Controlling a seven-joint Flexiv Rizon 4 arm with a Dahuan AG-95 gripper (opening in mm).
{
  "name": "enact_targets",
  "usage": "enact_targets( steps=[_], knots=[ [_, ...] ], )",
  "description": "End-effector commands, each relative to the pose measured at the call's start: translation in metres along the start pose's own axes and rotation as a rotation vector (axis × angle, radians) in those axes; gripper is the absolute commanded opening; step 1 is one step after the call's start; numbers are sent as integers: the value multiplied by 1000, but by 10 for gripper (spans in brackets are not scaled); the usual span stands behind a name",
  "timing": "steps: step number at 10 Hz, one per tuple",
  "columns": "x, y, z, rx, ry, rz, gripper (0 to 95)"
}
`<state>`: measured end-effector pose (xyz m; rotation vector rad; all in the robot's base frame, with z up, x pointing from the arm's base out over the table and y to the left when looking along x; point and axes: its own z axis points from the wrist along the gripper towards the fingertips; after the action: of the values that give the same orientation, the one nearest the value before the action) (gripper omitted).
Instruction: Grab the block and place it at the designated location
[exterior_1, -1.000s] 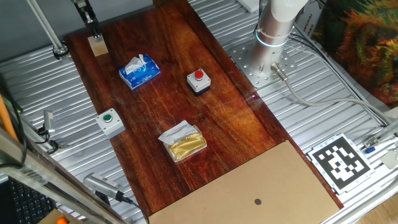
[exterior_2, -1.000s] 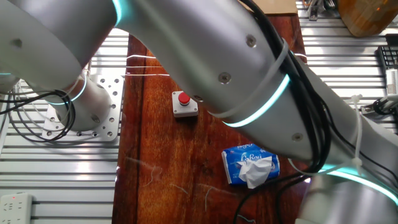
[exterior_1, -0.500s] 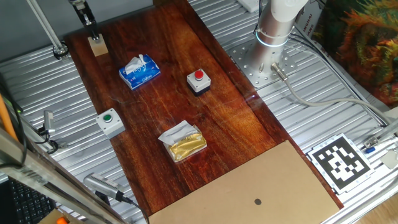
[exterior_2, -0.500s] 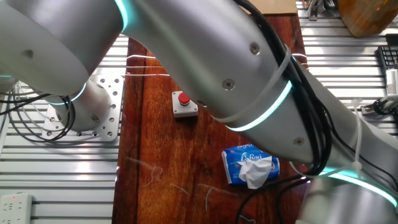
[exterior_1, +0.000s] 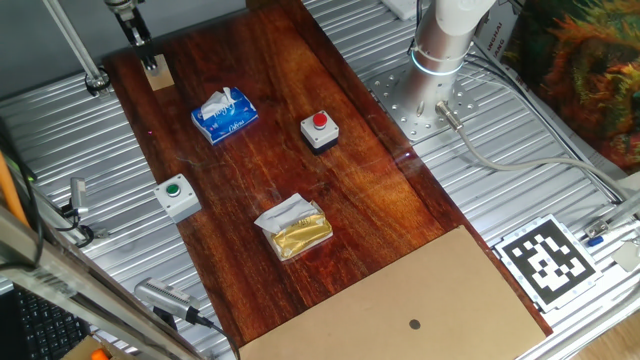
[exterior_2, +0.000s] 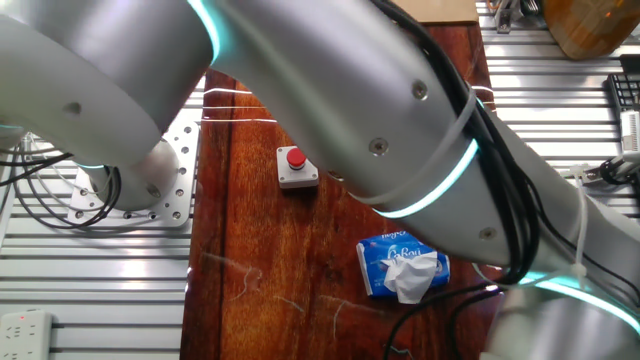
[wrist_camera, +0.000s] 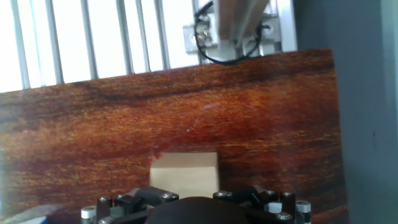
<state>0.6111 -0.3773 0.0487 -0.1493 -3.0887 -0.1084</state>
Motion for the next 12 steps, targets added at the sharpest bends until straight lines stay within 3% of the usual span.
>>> enact_targets(
  steps=[1, 11, 12],
  knots=[
    [2, 1, 0, 3, -1, -10, 950],
    [0, 1, 16, -2, -5, -6, 950],
    [0, 1, 17, 0, -3, -3, 760]
  ],
)
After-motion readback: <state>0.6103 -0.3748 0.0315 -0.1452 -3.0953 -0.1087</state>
